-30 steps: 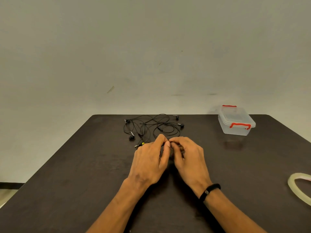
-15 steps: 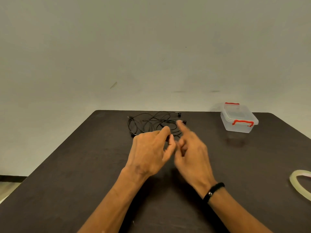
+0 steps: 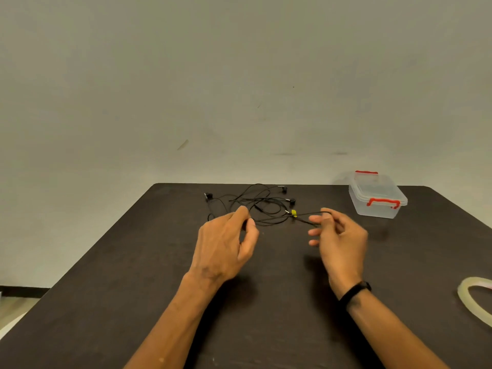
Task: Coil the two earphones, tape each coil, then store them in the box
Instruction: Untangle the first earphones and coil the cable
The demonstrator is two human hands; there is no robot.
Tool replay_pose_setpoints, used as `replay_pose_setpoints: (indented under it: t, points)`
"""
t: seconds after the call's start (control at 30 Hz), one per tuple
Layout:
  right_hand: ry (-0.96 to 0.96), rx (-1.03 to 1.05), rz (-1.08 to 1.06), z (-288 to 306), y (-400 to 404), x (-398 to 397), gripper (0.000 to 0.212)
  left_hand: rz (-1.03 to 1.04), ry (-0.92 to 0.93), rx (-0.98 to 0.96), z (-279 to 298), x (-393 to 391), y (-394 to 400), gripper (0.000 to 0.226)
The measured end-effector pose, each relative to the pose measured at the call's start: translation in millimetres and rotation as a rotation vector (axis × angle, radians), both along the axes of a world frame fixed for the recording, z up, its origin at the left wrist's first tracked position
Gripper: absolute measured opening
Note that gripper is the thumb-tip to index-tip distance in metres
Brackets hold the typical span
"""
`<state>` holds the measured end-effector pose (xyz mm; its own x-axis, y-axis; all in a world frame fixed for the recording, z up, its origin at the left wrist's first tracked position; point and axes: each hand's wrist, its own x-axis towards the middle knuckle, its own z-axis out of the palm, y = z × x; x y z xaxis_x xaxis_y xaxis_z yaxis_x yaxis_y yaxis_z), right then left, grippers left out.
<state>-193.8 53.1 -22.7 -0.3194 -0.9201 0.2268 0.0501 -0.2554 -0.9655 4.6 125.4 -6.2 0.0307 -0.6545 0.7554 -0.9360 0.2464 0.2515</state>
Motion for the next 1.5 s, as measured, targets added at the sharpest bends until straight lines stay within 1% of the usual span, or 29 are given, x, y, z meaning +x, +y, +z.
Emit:
replay_pose_setpoints:
  t: [0.07, 0.1, 0.17, 0.23, 0.3, 0.37, 0.4, 0.47, 0.5, 0.57, 0.63, 0.67, 0.77, 0.87, 0.93, 0.97, 1.03, 1.07, 1.1, 1.17, 1.23, 1.27, 1.3, 1.33, 1.43, 1.5]
  points:
    - [-0.076, 0.109, -0.049, 0.2, -6.0, -10.5, 0.024, 0.003, 0.019, -0.017, 1.5, 3.1, -0.2, 0.018]
    - [-0.048, 0.144, -0.056, -0.9, -6.3, -13.7, 0.028, 0.010, 0.018, -0.027, 2.6, 2.8, 0.2, 0.016]
    - [0.121, 0.143, -0.029, -1.7, 1.0, -12.7, 0.047, 0.038, 0.005, -0.043, 4.1, -0.4, 1.0, 0.015]
    - [0.344, 0.048, 0.071, -0.3, 16.8, -3.7, 0.066, 0.054, 0.002, -0.059, 5.3, -5.2, 1.7, 0.014]
    - [0.514, -0.085, 0.237, 1.9, 34.6, 8.6, 0.071, 0.033, -0.010, -0.067, 6.1, -10.2, 3.0, 0.013]
    - [0.635, -0.214, 0.389, 1.2, 46.1, 18.4, 0.063, -0.010, -0.043, -0.066, 6.1, -15.7, 4.2, 0.014]
    - [0.682, -0.277, 0.419, -0.1, 48.8, 21.5, 0.057, -0.038, -0.058, -0.064, 5.7, -18.2, 4.4, 0.014]
    - [0.723, -0.389, 0.404, -3.8, 49.4, 23.8, 0.043, -0.090, -0.074, -0.058, 4.1, -21.9, 4.5, 0.013]
    - [0.733, -0.414, 0.378, -5.8, 48.5, 23.1, 0.032, -0.102, -0.077, -0.058, 3.8, -23.0, 4.9, 0.013]
    - [0.811, -0.373, 0.327, -6.4, 46.9, 20.7, 0.015, -0.100, -0.070, -0.074, 4.3, -22.8, 4.9, 0.013]
    - [0.932, -0.249, 0.257, -6.0, 42.4, 15.3, 0.019, -0.073, -0.016, -0.105, 5.3, -20.6, 4.7, 0.014]
    - [0.950, -0.166, 0.208, -5.8, 38.6, 10.8, 0.024, -0.054, 0.029, -0.120, 5.7, -19.4, 4.8, 0.015]
    - [0.938, 0.062, 0.022, -2.8, 22.6, -8.0, 0.035, -0.006, 0.188, -0.165, 7.8, -12.6, 5.4, 0.017]
    - [0.900, 0.193, -0.109, 1.9, 16.5, -33.4, 0.038, 0.047, 0.317, -0.217, 10.6, -5.2, 9.5, 0.019]
    - [0.804, 0.209, -0.168, 4.3, 21.2, -49.0, 0.035, 0.041, 0.343, -0.235, 12.3, -2.8, 11.7, 0.021]
    - [0.719, 0.181, -0.211, 4.8, 24.6, -55.1, 0.030, 0.033, 0.337, -0.232, 12.3, -3.2, 12.2, 0.022]
    - [0.552, 0.082, -0.307, 5.7, 32.4, -65.7, 0.015, 0.025, 0.312, -0.218, 10.0, -7.2, 12.3, 0.022]
    - [0.513, 0.054, -0.339, 6.4, 37.1, -71.2, 0.004, 0.017, 0.301, -0.209, 8.0, -10.9, 12.6, 0.022]
    - [0.502, 0.056, -0.347, 7.1, 40.4, -76.0, 0.010, 0.004, 0.291, -0.199, 5.7, -15.2, 13.1, 0.022]
    - [0.554, 0.120, -0.247, 5.7, 44.4, -81.5, 0.032, -0.022, 0.274, -0.166, 0.2, -23.2, 14.8, 0.021]
    - [0.692, 0.196, -0.103, 2.4, 47.5, -79.5, 0.050, -0.045, 0.251, -0.112, -5.9, -30.4, 16.5, 0.018]
    - [0.776, 0.203, -0.052, 2.3, 50.7, -75.4, 0.057, -0.057, 0.238, -0.085, -8.6, -33.5, 17.4, 0.017]
    - [0.843, 0.184, -0.021, 3.0, 55.2, -69.1, 0.062, -0.066, 0.229, -0.061, -10.8, -36.3, 17.8, 0.017]
    - [0.869, 0.140, 0.008, 3.6, 60.4, -60.7, 0.067, -0.073, 0.218, -0.045, -12.4, -38.6, 17.7, 0.017]
    - [0.805, -0.035, 0.202, 1.5, 80.1, -24.6, 0.083, -0.113, 0.148, -0.027, -15.5, -43.5, 16.7, 0.016]
    - [0.802, -0.132, 0.346, -0.9, 87.9, -0.4, 0.084, -0.150, 0.067, -0.007, -18.2, -45.3, 15.4, 0.016]
